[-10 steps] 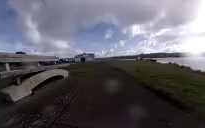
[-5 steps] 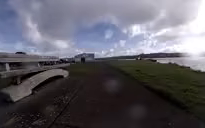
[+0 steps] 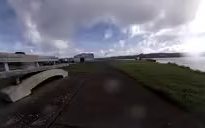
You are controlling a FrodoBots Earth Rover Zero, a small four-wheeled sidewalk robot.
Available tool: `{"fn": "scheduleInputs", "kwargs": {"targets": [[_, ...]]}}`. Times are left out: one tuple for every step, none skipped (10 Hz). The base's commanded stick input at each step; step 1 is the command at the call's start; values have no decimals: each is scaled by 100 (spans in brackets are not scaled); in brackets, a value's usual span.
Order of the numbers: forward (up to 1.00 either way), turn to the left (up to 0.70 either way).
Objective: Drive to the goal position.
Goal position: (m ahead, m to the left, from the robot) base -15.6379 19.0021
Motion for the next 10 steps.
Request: {"fn": "scheduleInputs", "kwargs": {"targets": [[0, -70], [0, -70], [0, -70], [0, -70], [0, -70], [0, -70], [0, -70], [0, -70], [0, -70], [0, -70]]}}
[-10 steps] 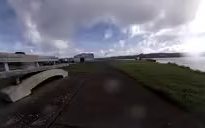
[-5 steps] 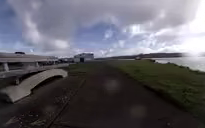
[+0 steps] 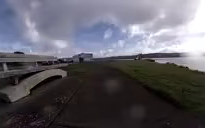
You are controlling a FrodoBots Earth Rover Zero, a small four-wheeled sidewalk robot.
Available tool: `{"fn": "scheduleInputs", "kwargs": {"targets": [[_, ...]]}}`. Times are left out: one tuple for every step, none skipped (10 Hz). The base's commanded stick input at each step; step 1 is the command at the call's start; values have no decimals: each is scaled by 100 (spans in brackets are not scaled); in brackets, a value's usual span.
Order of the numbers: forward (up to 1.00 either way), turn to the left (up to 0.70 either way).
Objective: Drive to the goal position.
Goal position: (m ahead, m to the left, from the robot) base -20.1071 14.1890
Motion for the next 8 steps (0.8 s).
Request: {"fn": "scheduleInputs", "kwargs": {"targets": [[0, -70], [0, -70], [0, -70], [0, -70], [0, -70], [0, -70], [0, -70], [0, -70]]}}
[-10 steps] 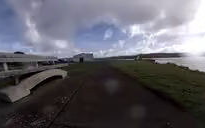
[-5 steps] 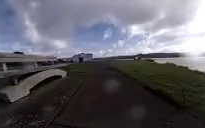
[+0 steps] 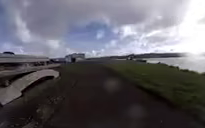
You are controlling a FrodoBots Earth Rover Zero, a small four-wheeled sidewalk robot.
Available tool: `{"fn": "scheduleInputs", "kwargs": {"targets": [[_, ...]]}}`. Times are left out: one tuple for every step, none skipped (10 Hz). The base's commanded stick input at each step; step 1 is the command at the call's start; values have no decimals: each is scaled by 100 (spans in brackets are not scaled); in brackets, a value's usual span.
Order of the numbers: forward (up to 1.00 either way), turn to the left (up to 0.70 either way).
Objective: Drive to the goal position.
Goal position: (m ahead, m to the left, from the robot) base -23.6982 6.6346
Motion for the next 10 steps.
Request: {"fn": "scheduleInputs", "kwargs": {"targets": [[0, -70], [0, -70], [0, -70], [0, -70], [0, -70], [0, -70], [0, -70], [0, -70], [0, -70], [0, -70]]}}
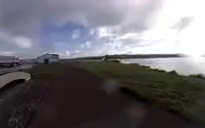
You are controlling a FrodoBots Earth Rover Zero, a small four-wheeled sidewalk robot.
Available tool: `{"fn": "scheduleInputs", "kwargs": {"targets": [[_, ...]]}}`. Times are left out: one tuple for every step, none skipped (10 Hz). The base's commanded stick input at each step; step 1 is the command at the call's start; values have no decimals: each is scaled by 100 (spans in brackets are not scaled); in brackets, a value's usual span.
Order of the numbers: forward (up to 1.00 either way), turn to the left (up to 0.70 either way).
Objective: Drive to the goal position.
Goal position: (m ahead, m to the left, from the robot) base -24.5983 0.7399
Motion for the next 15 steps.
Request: {"fn": "scheduleInputs", "kwargs": {"targets": [[0, -70], [0, -70], [0, -70], [0, -70], [0, -70], [0, -70], [0, -70], [0, -70], [0, -70], [0, -70], [0, -70], [0, -70], [0, -70], [0, -70], [0, -70]]}}
